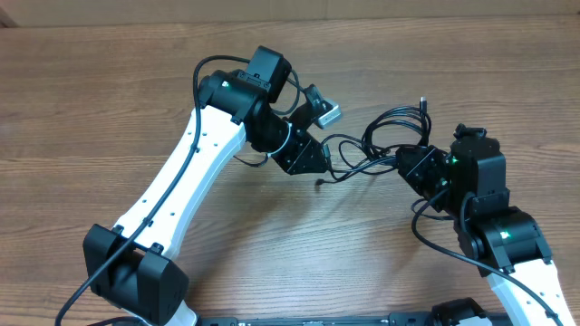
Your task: Untangle cables
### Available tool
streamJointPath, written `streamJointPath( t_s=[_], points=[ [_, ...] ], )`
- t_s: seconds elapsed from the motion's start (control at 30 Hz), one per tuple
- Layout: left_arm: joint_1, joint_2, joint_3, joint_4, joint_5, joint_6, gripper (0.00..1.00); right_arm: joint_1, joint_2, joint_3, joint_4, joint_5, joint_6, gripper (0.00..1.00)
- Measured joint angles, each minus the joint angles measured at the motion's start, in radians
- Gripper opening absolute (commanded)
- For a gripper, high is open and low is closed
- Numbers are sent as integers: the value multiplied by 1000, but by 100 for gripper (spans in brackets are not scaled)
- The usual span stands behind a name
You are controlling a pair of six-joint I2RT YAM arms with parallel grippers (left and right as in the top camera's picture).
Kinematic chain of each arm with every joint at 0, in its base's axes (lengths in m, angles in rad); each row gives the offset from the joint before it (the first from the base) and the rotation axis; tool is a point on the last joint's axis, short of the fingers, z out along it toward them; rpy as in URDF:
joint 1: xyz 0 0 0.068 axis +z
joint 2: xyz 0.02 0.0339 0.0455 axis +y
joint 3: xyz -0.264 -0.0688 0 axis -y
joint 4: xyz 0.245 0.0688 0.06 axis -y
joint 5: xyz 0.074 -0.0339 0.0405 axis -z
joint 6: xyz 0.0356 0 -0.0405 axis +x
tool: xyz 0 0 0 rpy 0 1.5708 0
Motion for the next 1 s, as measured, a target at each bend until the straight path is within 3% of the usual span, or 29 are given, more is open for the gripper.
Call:
streamJointPath(
  t_s=[0.27, 0.33, 0.4, 0.43, 0.57, 0.83, 0.87, 0.97, 1.0],
  points=[
    [0, 0, 0, 171, 59, -42, 4, 0, 0, 0, -98, -2, -136, 25],
    [0, 0, 0, 227, 132, -47, 4, 0, 0, 0, -116, -3, -168, 62],
    [0, 0, 0, 274, 202, -50, 4, 0, 0, 0, -134, -3, -185, 84],
    [0, 0, 0, 282, 220, -50, 4, 0, 0, 0, -140, -3, -187, 88],
    [0, 0, 0, 318, 288, -65, 4, 0, 0, 0, -168, -5, -206, 98],
    [0, 0, 0, 330, 325, -87, 4, 0, 0, 0, -181, -13, -222, 100],
    [0, 0, 0, 331, 325, -91, 9, 0, 0, 0, -181, -21, -226, 100],
    [0, 0, 0, 342, 322, -97, 55, 0, 0, 0, -183, -32, -230, 100],
    [0, 0, 0, 343, 315, -100, 59, 0, 2, 0, -183, -37, -231, 100]
  ],
)
